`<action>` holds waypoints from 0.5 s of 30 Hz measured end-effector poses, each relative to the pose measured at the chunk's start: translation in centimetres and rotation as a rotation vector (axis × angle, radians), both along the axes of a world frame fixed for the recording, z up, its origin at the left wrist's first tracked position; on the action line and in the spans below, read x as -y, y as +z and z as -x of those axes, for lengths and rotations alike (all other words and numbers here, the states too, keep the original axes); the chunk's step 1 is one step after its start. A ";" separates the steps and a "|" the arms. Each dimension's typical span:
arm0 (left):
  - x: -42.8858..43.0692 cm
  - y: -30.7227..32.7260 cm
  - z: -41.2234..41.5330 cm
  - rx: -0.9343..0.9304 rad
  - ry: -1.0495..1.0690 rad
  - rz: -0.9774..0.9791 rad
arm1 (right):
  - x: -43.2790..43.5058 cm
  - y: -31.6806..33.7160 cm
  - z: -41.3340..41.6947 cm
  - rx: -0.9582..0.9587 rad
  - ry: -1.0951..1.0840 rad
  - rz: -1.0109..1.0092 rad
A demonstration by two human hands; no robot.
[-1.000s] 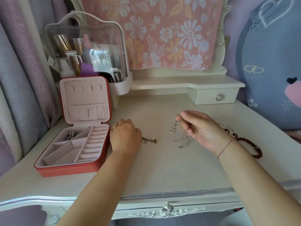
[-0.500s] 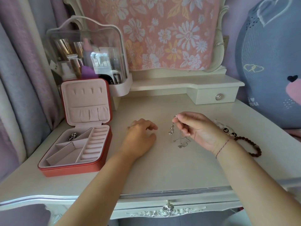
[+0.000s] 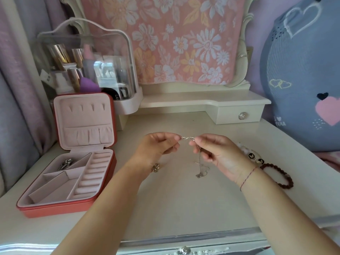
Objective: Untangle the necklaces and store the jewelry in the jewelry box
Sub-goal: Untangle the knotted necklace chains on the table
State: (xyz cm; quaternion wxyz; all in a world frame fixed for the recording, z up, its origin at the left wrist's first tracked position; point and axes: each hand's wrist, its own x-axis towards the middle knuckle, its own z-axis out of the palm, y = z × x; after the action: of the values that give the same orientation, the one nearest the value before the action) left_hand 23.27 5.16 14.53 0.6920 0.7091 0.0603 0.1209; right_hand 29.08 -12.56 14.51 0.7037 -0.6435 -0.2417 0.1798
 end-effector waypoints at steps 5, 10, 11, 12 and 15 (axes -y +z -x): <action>0.1 -0.2 0.0 0.059 0.015 0.070 | -0.2 -0.4 0.0 0.075 -0.064 0.102; 0.3 -0.4 0.1 0.064 -0.060 0.087 | -0.4 -0.7 0.0 0.128 -0.077 0.132; 0.4 -0.4 0.2 0.067 -0.071 0.086 | -0.4 -0.7 0.1 0.131 -0.072 0.123; 0.5 -0.3 0.2 0.067 -0.078 0.082 | -0.5 -0.6 0.1 0.135 -0.064 0.114; 0.9 -0.2 0.2 0.063 -0.084 0.044 | -0.6 -0.5 0.4 0.163 -0.027 0.090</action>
State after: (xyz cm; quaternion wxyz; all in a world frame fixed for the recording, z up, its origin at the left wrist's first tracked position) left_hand 23.04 4.26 14.32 0.7135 0.6915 0.0112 0.1126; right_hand 28.72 -11.96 14.01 0.6544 -0.6901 -0.2812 0.1279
